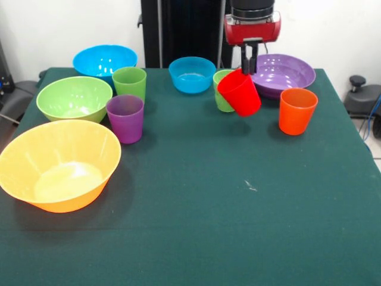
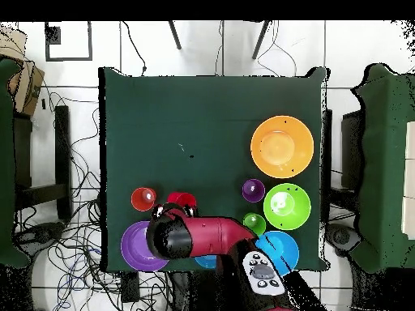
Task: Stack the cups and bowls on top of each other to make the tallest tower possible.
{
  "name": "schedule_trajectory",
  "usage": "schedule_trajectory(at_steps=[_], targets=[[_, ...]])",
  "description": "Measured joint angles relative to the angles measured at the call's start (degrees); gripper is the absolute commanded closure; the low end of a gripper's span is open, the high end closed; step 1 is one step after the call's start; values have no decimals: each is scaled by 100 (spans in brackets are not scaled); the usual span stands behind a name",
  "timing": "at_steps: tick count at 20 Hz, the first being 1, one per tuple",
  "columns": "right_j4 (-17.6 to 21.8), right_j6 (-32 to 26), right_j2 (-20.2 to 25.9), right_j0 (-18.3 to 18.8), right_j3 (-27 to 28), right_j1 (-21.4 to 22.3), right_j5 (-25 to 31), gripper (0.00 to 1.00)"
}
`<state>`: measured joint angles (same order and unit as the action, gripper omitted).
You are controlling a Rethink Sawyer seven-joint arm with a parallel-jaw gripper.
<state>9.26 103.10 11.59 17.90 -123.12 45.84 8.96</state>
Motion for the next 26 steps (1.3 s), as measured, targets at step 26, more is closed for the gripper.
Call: schedule_trajectory(at_steps=[26], targets=[[-62,0,45,-786,1181,-878,475,100]])
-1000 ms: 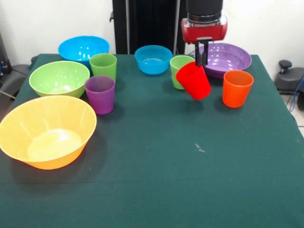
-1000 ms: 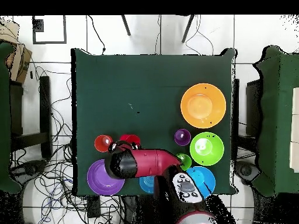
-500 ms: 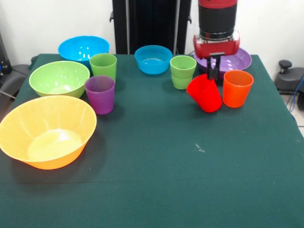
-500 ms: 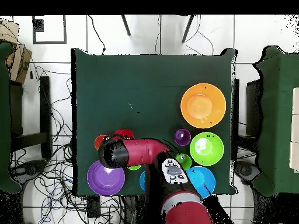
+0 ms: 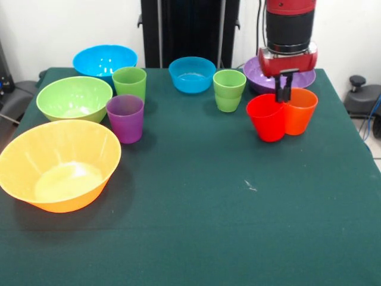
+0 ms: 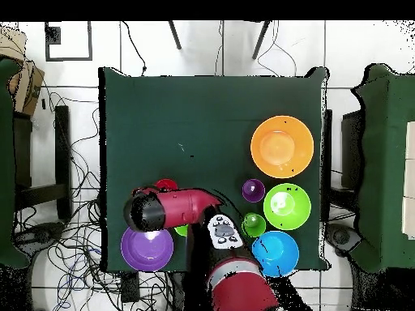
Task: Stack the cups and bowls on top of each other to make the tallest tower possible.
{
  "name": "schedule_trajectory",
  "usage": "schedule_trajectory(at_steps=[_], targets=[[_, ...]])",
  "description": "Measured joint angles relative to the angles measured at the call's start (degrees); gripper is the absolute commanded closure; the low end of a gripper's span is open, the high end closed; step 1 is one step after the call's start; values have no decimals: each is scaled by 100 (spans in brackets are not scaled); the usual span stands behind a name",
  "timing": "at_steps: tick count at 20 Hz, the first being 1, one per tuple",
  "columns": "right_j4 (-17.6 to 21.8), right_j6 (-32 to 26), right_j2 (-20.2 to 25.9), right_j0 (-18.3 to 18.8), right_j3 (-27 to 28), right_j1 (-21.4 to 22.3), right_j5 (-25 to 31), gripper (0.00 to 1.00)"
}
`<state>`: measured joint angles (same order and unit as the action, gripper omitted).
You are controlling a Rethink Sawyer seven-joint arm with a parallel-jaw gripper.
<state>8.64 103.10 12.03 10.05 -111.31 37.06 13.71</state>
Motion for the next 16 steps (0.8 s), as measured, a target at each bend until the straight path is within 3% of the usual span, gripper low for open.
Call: schedule_trajectory(at_steps=[6,16], targets=[[-10,0,0,-266,257,-10,375,100],[-65,0,31,-568,1249,-316,1405,100]])
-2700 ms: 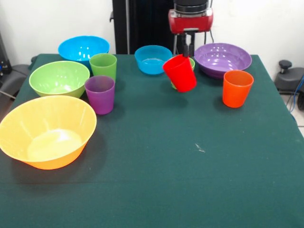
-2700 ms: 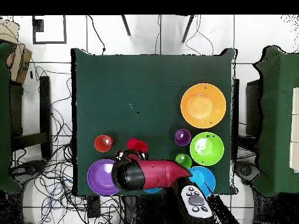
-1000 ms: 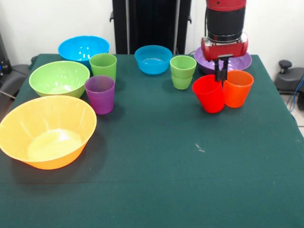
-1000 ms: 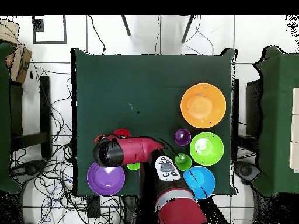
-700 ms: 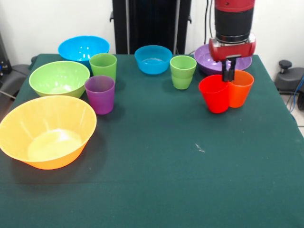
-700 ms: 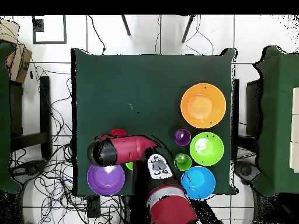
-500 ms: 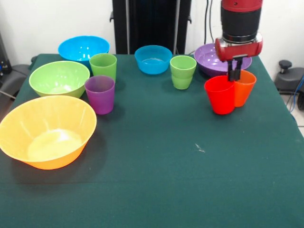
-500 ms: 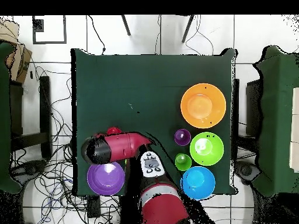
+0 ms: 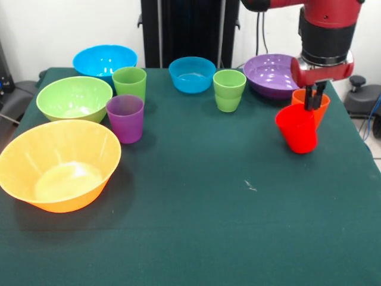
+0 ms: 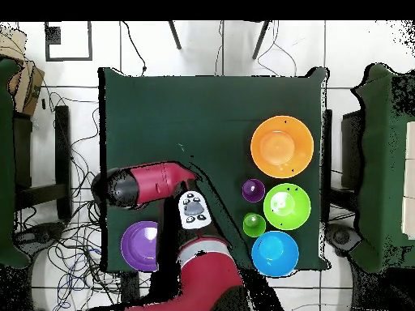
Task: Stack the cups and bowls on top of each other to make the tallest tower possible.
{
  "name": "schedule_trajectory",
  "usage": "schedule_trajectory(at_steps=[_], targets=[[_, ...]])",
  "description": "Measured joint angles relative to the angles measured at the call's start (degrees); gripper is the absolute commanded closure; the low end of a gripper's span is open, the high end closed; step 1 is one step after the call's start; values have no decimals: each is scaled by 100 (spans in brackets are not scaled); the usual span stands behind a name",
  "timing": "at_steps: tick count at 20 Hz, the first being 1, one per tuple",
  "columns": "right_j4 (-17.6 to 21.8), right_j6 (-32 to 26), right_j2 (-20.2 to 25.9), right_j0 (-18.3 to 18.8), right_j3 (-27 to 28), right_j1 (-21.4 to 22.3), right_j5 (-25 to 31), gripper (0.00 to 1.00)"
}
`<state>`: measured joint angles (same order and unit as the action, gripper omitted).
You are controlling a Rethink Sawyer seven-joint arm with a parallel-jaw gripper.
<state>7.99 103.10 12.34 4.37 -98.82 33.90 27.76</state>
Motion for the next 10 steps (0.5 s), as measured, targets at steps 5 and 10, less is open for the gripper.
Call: schedule_trajectory(at_steps=[5,10], targets=[[-15,0,4,73,246,-24,170,100],[-14,0,4,257,526,-121,398,100]])
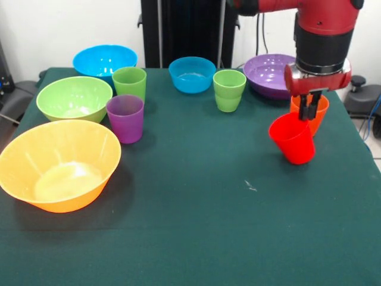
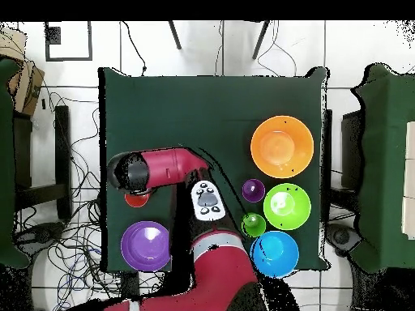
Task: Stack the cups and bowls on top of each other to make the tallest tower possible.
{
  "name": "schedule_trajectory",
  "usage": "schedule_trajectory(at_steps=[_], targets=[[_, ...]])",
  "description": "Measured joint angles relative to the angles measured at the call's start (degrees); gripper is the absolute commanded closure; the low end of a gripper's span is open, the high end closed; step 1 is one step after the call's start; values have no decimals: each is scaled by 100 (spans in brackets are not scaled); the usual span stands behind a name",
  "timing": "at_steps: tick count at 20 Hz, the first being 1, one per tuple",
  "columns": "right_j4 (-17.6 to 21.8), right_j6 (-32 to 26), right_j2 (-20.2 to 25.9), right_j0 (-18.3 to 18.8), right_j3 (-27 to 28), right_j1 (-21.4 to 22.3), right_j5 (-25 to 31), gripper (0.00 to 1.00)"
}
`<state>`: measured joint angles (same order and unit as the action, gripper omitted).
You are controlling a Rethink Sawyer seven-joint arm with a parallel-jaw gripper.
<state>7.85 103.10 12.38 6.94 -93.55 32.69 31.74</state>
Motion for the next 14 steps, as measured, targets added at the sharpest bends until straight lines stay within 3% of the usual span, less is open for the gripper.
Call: schedule_trajectory(at_steps=[14], targets=[[2,0,1,542,376,-67,470,100]])
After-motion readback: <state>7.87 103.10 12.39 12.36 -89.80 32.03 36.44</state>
